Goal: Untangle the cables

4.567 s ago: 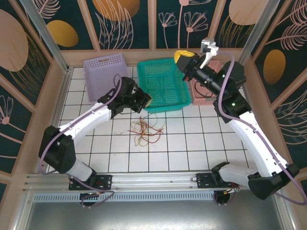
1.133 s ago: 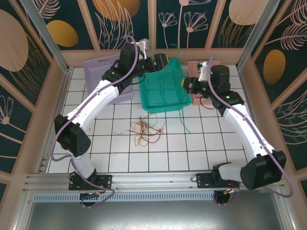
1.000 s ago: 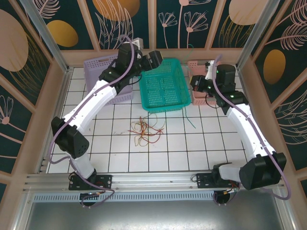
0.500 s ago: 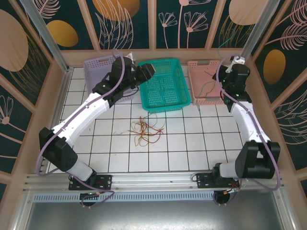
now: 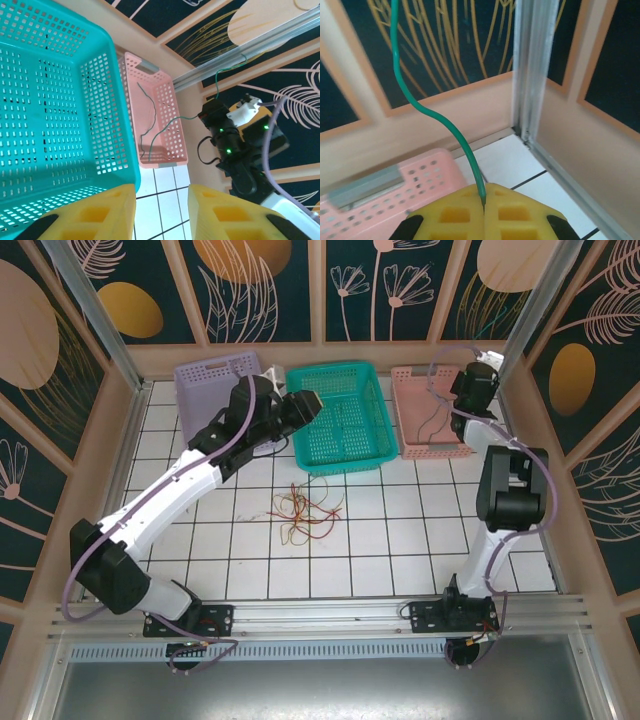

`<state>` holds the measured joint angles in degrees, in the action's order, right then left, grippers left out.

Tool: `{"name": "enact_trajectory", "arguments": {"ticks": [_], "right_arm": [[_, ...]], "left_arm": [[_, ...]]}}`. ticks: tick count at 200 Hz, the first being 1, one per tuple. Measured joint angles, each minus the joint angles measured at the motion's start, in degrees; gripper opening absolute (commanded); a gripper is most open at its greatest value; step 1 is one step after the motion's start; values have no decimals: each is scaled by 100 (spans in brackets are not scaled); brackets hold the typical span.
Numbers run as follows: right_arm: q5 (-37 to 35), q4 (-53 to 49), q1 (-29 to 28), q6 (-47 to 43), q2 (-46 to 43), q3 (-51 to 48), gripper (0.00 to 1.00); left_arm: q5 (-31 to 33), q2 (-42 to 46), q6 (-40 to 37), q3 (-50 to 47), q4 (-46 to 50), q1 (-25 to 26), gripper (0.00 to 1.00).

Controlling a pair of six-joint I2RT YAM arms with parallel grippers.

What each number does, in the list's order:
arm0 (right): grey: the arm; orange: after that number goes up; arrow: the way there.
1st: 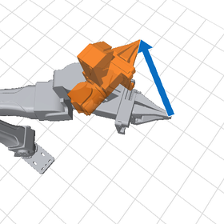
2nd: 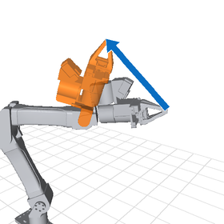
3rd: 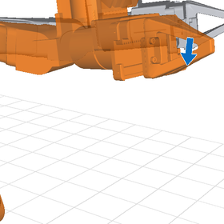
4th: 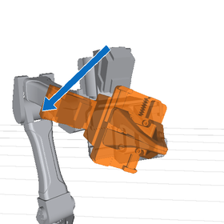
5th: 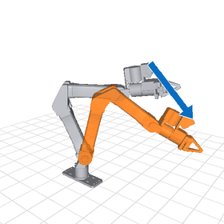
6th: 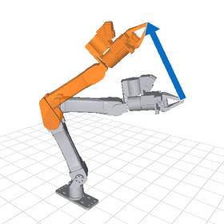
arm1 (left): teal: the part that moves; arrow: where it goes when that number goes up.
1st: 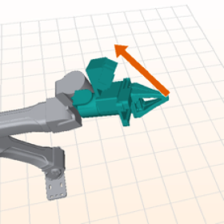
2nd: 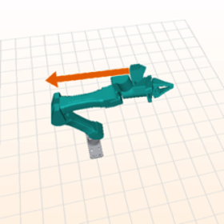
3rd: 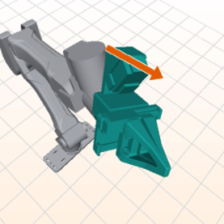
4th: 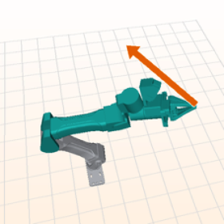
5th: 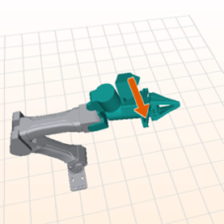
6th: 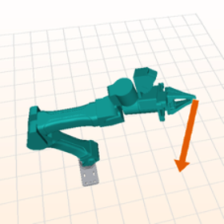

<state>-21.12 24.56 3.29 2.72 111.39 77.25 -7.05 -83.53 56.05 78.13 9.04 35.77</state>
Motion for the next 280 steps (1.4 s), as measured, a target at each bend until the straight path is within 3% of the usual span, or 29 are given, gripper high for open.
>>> {"name": "enact_trajectory", "arguments": {"ticks": [39,67,126,180,228,280], "right_arm": [[-308,61,-28,-326,553,511,0],[-210,-15,-94,-391,619,553,0],[264,-1349,-439,-234,621,752,0],[715,-2055,-391,-122,599,468,0],[1078,-2426,-337,-111,597,468,0],[1574,-2883,-267,-245,472,468,0]], "left_arm": [[59,122,52,-24,9,0,24],[-350,-61,129,-20,-155,4,17],[-1311,-1268,-101,262,-195,498,11],[-1950,-2476,-479,1294,-157,1174,6],[-1928,-3580,-560,1816,-66,1875,3],[-1818,-4653,-282,2789,24,2002,5]]}}
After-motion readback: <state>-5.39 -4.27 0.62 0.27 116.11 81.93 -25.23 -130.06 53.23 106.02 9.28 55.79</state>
